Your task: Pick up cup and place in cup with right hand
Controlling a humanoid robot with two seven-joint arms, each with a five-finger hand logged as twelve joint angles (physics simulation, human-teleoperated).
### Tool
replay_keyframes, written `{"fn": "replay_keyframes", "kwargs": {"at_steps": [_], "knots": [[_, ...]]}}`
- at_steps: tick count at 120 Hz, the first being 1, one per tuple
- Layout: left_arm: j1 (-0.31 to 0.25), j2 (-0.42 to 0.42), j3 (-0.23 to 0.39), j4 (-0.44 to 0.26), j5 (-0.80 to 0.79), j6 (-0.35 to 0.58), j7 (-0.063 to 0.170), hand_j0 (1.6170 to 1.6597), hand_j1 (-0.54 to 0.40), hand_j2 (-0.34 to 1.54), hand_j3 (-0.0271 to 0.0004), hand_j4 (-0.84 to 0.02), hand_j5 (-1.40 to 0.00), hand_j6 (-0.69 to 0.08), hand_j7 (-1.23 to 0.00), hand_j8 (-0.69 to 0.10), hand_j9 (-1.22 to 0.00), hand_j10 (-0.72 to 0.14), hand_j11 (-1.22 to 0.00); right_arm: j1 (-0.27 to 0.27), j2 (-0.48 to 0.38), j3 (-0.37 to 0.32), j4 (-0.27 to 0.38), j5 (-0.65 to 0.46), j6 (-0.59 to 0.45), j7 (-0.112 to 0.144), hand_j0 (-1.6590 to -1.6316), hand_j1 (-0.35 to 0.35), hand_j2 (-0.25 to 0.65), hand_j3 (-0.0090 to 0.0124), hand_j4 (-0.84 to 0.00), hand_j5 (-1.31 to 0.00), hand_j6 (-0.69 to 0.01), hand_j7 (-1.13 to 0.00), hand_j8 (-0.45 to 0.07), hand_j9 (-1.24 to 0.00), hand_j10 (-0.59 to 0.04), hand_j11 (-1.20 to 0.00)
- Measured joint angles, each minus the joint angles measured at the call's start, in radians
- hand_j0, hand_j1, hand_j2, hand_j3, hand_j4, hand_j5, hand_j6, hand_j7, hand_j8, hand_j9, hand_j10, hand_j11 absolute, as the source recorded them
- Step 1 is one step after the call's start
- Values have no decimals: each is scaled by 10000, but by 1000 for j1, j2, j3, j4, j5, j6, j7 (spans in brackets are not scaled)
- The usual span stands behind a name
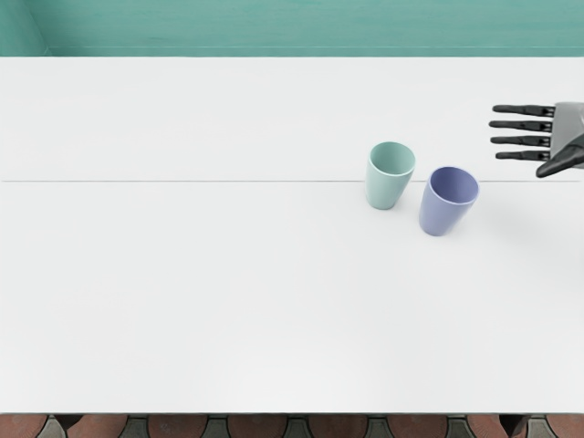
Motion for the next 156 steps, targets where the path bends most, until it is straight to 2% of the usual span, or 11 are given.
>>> {"fn": "replay_keyframes", "kwargs": {"at_steps": [21,40,47,59,69,77,89,111,129,143,156], "knots": [[0,0,0,0,0,0,0,16581,3488,1,-2,2,-2,3,-2,3,-2,2,-2,4,16,22,2,-22,0,-1,-16580,-3491,-1,0,2,5,42,0,32,4,24,4],[0,0,0,0,0,0,0,16581,3488,1,-2,2,-2,2,-2,2,-2,2,-2,100,89,28,31,-207,0,-3,-16580,-3491,-1,0,1,4,32,0,25,4,18,3],[0,0,0,0,0,0,0,16581,3488,1,-2,2,-2,2,-2,2,-2,2,-2,137,100,30,112,-278,0,-4,-16580,-3491,-1,0,0,4,27,0,21,3,15,3],[0,0,0,0,0,0,0,16581,3488,0,-1,1,-2,2,-1,2,-2,1,-2,197,103,30,331,-439,-40,-10,-16581,-3491,-2,0,-6,2,10,0,7,2,5,2],[0,0,0,0,0,0,0,16581,3488,0,-1,1,-1,2,-1,2,-1,1,-1,232,103,29,463,-552,-175,-38,-16581,-3491,-1,0,-11,0,-4,0,-4,1,-2,1],[0,0,0,0,0,0,0,16581,3488,-1,-1,2,-1,2,-1,2,-1,2,-1,247,110,11,556,-641,-354,-55,-16581,-3491,0,0,-14,-1,-11,0,-9,0,-6,0],[0,0,0,0,0,0,0,16581,3488,-1,-1,2,-1,3,-1,3,-1,2,-1,258,177,-41,621,-798,-578,-66,-16581,-3491,3,0,-18,-2,-21,0,-17,-1,-12,0],[0,0,0,0,0,0,0,16581,3489,-1,-1,2,0,3,0,3,0,2,-1,238,269,-128,633,-918,-806,-72,-16581,-3491,8,0,-21,-3,-29,0,-23,-2,-16,-1],[0,0,0,0,0,0,0,16581,3489,-2,0,2,0,3,0,3,0,2,0,231,361,-188,546,-982,-904,-73,-16581,-3491,11,0,-20,-3,-31,0,-24,-2,-17,-1],[0,0,0,0,0,0,0,16581,3489,-2,0,2,0,3,0,3,0,2,0,230,419,-225,449,-1033,-928,-74,-16581,-3491,12,0,-20,-4,-32,0,-25,-2,-17,-1],[0,0,0,0,0,0,0,16581,3489,-2,0,2,0,3,0,3,0,2,0,225,448,-246,394,-1049,-936,-74,-16581,-3491,14,0,-20,-4,-32,0,-25,-2,-17,-1]]}}
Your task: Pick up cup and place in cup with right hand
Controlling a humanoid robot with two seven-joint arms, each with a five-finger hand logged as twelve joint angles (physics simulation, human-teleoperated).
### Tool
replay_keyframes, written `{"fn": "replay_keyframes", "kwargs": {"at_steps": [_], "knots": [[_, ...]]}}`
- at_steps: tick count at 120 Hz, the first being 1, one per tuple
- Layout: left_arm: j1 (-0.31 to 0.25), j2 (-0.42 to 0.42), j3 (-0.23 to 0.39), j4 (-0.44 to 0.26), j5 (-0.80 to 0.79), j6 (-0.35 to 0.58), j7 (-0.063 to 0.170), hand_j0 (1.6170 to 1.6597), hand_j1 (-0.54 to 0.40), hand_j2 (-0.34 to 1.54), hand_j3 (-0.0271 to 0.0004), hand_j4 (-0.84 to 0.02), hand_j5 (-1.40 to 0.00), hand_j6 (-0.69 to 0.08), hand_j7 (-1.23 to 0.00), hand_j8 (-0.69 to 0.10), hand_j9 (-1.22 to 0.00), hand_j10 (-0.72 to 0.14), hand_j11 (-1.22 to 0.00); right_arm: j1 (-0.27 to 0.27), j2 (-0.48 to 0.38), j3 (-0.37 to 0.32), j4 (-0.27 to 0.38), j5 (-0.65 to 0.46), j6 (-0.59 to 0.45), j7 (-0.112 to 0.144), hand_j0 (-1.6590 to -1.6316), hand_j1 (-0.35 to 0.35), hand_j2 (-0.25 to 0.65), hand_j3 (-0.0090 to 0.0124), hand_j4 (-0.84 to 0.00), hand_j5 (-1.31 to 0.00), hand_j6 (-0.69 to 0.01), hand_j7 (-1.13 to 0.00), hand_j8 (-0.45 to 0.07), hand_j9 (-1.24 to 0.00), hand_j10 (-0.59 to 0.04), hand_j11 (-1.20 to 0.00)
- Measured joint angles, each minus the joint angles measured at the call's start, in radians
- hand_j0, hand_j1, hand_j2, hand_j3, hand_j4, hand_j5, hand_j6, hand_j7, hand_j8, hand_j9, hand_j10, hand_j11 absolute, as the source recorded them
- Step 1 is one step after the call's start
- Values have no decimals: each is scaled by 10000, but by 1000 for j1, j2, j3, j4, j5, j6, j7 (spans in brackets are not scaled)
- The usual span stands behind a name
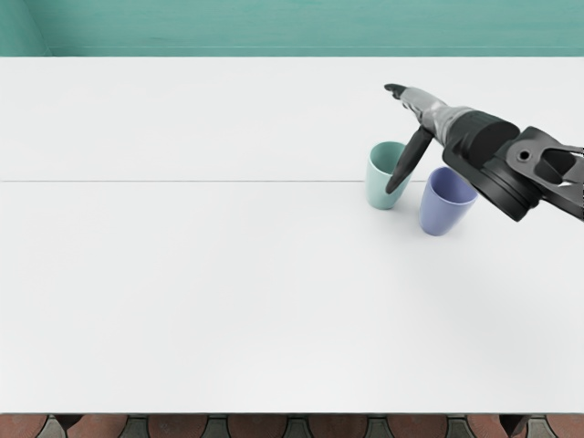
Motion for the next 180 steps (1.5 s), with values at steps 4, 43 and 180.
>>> {"fn": "replay_keyframes", "kwargs": {"at_steps": [4,43,180], "knots": [[0,0,0,0,0,0,0,16581,3489,-2,0,2,0,3,0,3,0,2,0,-1,6,-3,-11,-2,-1,0,-16581,-3491,14,0,-19,-4,-32,0,-25,-2,-17,-1],[0,0,0,0,0,0,0,16581,3489,-2,0,2,0,3,0,3,0,3,0,-25,88,-12,-135,-7,-3,0,-16581,-2766,-107,0,-630,-798,-643,-795,-636,-797,-628,-796],[0,0,0,0,0,0,0,16581,3488,-1,-1,3,-1,4,-1,4,-1,3,-1,-40,153,-31,-249,1,13,0,-16579,269,23,0,-2669,-3648,-2755,-3540,-2666,-3664,-2653,-3677]]}}
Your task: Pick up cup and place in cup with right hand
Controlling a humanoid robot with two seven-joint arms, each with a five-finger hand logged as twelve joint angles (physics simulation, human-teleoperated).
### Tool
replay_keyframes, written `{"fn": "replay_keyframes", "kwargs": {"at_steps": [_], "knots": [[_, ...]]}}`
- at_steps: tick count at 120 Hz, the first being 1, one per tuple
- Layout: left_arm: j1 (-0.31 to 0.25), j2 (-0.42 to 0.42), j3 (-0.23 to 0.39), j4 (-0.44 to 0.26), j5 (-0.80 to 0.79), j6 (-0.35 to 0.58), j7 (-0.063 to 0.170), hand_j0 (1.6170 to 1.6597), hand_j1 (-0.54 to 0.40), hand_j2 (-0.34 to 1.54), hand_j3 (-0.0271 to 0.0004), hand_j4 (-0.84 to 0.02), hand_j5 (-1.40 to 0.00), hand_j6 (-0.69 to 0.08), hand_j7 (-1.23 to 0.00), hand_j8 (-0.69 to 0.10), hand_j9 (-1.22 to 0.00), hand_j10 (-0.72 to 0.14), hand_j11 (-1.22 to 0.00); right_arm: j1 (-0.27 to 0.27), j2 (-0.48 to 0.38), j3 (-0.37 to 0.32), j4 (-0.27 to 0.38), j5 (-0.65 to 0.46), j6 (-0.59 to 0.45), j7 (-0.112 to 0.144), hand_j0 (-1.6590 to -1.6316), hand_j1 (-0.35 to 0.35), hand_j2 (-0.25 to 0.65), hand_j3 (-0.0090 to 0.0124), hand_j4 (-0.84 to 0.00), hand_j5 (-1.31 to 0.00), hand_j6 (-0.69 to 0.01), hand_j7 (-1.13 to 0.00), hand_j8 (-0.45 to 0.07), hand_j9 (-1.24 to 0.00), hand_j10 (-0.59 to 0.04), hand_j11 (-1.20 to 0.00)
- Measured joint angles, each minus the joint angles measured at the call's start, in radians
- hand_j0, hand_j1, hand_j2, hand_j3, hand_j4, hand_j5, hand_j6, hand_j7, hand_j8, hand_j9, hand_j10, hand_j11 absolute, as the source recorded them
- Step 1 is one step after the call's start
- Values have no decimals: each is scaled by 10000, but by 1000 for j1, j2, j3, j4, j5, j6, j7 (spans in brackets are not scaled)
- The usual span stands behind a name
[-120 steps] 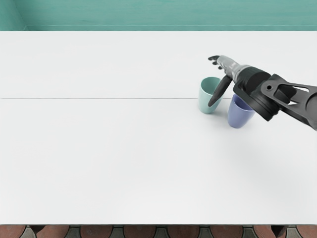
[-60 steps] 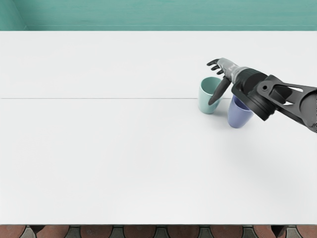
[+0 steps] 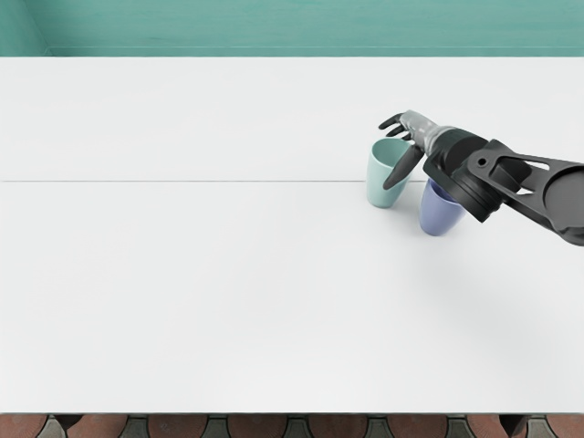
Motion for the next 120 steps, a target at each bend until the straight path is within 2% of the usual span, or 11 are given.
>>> {"fn": "replay_keyframes", "kwargs": {"at_steps": [2,36,44,52,56,57,59,74,93,106,120], "knots": [[0,0,0,0,0,0,0,16581,3488,-1,-1,3,-1,4,-1,4,-1,3,-1,0,0,0,0,0,0,0,-16582,339,259,0,-2688,-3666,-2773,-3562,-2687,-3681,-2675,-3693],[0,0,0,0,0,0,0,16581,3488,-1,-1,3,0,4,0,4,0,3,-1,7,-1,0,-1,1,38,-1,-16578,571,-387,0,-3330,-4393,-3372,-4346,-3336,-4392,-3330,-4392],[0,0,0,0,0,0,0,16581,3489,-1,-1,2,0,4,0,4,0,3,0,8,-2,0,-1,1,44,-1,-16576,579,-313,-4,-3441,-4484,-3469,-4461,-3474,-4483,-3442,-4483],[0,0,0,0,0,0,0,16581,3489,-1,-1,2,0,3,0,4,0,3,-1,8,-2,0,-1,1,47,0,-16576,641,-141,0,-3602,-4640,-3614,-4643,-3577,-4671,-3584,-4671],[0,0,0,0,0,0,0,16581,3488,-1,-1,3,0,4,0,4,0,3,-1,8,-2,0,-1,1,48,0,-16575,680,-63,0,-3685,-4753,-3697,-4754,-3520,-4788,-3664,-4789],[0,0,0,0,0,0,0,16581,3488,-1,-1,3,0,4,0,4,0,3,-1,8,-2,0,-1,1,48,0,-16574,648,-47,-8,-3707,-4775,-3574,-4779,-3547,-4809,-3686,-4809],[0,0,0,0,0,0,0,16581,3488,-1,-1,3,0,4,0,4,0,3,-1,8,-3,0,-1,1,48,0,-16573,640,-85,0,-3751,-4815,-3623,-4828,-3551,-4860,-3723,-4861],[0,0,0,0,0,0,0,16581,3489,-1,0,2,0,4,0,4,0,3,0,8,-2,0,-1,2,51,0,-16567,773,0,-3,-4014,-5180,-3560,-5189,-3265,-5220,-3987,-5220],[0,0,0,0,0,0,0,16581,3489,-1,0,2,0,4,0,4,0,3,0,12,-2,8,0,5,52,-1,-16566,912,102,1,-4121,-5466,-3310,-5418,-3012,-5465,-3780,-5475],[0,0,0,0,0,0,0,16581,3489,-1,0,2,0,4,0,4,0,3,0,32,-5,13,4,8,72,-1,-16564,827,-65,-1,-4154,-5520,-3305,-5468,-2998,-5498,-3754,-5511],[0,0,0,0,0,0,0,16581,3489,-2,0,2,0,3,0,3,0,3,0,86,-32,16,6,61,174,0,-16567,847,-17,2,-4122,-5530,-3288,-5458,-2989,-5497,-3769,-5505]]}}
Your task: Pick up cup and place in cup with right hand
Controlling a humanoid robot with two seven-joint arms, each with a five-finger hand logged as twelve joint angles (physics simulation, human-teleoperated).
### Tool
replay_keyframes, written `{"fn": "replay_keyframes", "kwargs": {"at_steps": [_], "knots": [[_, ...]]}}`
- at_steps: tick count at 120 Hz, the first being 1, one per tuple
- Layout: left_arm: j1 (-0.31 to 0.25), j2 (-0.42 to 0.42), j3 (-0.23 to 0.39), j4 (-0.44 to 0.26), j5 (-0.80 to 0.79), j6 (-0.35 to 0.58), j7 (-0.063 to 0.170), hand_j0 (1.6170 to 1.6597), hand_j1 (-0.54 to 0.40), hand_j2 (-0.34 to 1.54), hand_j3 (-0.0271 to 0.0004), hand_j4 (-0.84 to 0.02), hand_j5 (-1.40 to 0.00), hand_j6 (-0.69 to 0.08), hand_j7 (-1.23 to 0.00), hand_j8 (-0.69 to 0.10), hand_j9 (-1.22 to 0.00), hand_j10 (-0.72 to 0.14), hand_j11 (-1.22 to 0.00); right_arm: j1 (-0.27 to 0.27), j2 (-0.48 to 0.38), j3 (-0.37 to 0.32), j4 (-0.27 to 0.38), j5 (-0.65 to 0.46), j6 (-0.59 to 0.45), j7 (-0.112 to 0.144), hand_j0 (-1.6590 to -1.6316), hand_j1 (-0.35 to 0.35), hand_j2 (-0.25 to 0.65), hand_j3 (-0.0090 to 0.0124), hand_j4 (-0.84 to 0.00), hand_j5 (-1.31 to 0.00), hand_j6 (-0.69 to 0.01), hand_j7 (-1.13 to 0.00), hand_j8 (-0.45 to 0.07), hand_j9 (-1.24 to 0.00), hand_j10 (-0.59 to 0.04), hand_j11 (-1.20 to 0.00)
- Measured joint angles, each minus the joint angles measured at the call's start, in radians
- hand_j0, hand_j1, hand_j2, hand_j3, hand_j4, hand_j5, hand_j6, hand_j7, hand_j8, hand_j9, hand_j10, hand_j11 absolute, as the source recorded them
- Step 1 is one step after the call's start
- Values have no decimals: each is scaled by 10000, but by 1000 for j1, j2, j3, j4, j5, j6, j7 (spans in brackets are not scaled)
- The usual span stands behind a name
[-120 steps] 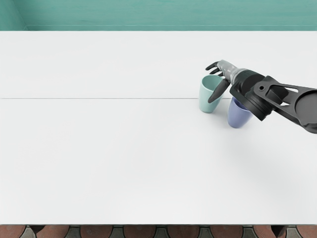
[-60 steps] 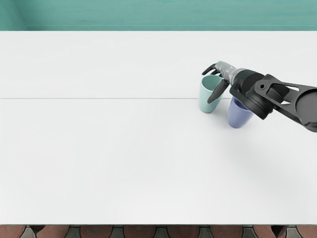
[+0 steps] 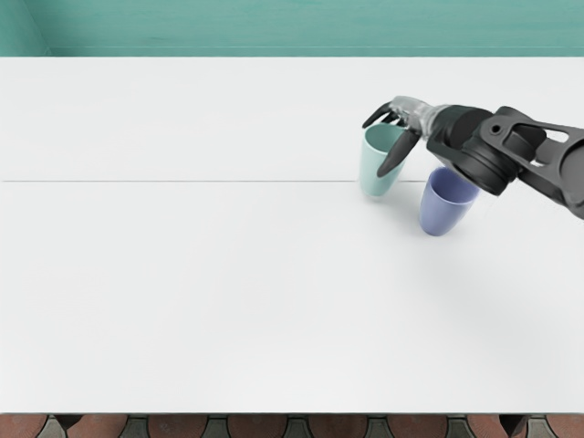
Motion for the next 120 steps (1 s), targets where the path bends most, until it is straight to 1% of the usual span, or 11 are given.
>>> {"fn": "replay_keyframes", "kwargs": {"at_steps": [6,9,18,24,32,42,56,91,110,116,120], "knots": [[0,0,0,0,0,0,0,16581,3489,-2,0,2,0,3,0,4,0,3,0,24,-17,3,1,14,49,0,-16569,819,-5,5,-4102,-5488,-3347,-5424,-3041,-5463,-3823,-5473],[0,0,0,0,0,0,0,16581,3489,-2,0,2,0,3,0,3,0,3,0,35,-26,9,1,22,77,0,-16565,622,-275,-1,-4095,-5456,-3300,-5401,-3105,-5428,-3859,-5436],[0,0,0,0,0,0,0,16581,3489,-2,0,2,0,3,0,3,0,3,0,55,-55,35,6,42,150,0,-16569,691,63,-2,-4056,-5401,-3398,-5347,-3232,-5359,-3906,-5364],[0,0,0,0,0,0,0,16581,3489,-2,0,2,0,3,0,3,0,2,0,63,-80,59,17,51,193,0,-16566,561,-237,0,-4005,-5412,-3518,-5323,-3225,-5334,-3915,-5337],[0,0,0,0,0,0,0,16581,3489,-2,0,1,1,2,0,2,0,2,0,64,-156,98,84,59,231,0,-16562,469,-650,0,-3974,-5428,-3603,-5312,-3111,-5330,-3935,-5332],[0,0,0,0,0,0,0,16581,3489,-2,0,2,1,3,1,3,0,3,0,64,-236,129,165,79,253,0,-16570,622,-46,3,-4028,-5391,-3768,-5327,-3174,-5317,-3980,-5327],[0,0,0,0,0,0,0,16581,3489,-2,0,2,1,3,1,4,1,3,1,69,-281,147,217,96,266,0,-16568,516,-322,5,-4052,-5397,-3782,-5345,-3192,-5366,-3996,-5376],[0,0,0,0,0,0,0,16581,3489,-2,0,2,0,3,0,3,0,2,0,73,-350,160,240,107,344,0,-16572,797,31,-2,-4078,-5427,-3551,-5373,-2952,-5412,-3858,-5428],[0,0,0,0,0,0,0,16581,3489,-2,0,2,0,3,0,3,0,2,0,74,-394,170,241,108,392,0,-16575,866,158,6,-4084,-5436,-3538,-5379,-2943,-5423,-3799,-5453],[0,0,0,0,0,0,0,16581,3489,-2,0,2,0,2,0,2,0,2,0,74,-415,175,242,109,405,0,-16572,810,-16,-3,-4078,-5444,-3510,-5380,-2941,-5420,-3861,-5451],[0,0,0,0,0,0,0,16581,3489,-2,0,2,0,2,0,2,0,2,0,73,-431,177,242,121,416,0,-16574,860,152,2,-4099,-5424,-3537,-5381,-2952,-5412,-3852,-5447]]}}
